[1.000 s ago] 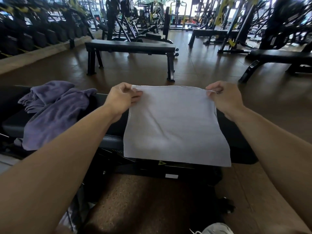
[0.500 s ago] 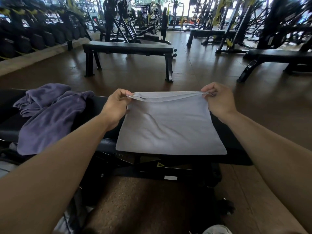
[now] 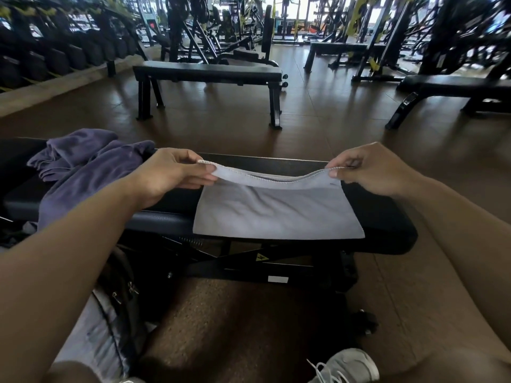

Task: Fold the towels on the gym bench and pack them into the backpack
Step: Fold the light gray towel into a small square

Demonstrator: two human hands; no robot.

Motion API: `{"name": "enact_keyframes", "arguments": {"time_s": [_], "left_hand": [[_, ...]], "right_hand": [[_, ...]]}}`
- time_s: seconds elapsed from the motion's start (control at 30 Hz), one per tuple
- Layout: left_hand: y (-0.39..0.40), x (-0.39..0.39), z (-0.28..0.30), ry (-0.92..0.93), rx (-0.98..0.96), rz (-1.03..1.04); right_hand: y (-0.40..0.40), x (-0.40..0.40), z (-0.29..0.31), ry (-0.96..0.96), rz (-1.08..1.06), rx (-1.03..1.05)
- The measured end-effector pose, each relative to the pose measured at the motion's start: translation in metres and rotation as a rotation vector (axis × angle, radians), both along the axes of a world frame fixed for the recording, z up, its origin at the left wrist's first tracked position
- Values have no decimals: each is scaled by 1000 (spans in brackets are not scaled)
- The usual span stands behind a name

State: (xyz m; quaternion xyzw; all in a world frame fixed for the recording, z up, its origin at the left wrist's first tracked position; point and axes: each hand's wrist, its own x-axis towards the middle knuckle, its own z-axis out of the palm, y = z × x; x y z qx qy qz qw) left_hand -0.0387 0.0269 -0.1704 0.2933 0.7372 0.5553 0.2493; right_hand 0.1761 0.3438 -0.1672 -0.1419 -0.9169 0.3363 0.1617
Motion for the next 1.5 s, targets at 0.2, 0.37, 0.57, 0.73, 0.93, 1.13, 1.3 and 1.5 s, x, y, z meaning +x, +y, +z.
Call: {"name": "enact_keyframes", "arguments": {"time_s": [0.2,0.37,0.57,0.73,0.93,1.13,1.3,1.5], "left_hand": [[-21,9,-2,-32,-132,-112],[-32,12,-8,-58,-342,-256],[-16,2,-21,112,-364,96],[3,-12,-42,378,-437,262],[24,-24,-50,256,-346,199],[42,-35,-53,285,-153,499],[39,-26,-44,653,-188,321],[42,3,-49,689,-476,-280]], "right_hand": [[-4,18,10,-199,169,59],[-9,24,6,-427,249,94],[2,17,-8,-203,-223,143],[3,-3,-33,-431,-439,15],[-5,-21,-35,-311,-401,-337],[7,-39,-46,62,-502,-341],[3,-33,-42,-56,-243,211],[-22,-24,-31,-282,197,337]]}}
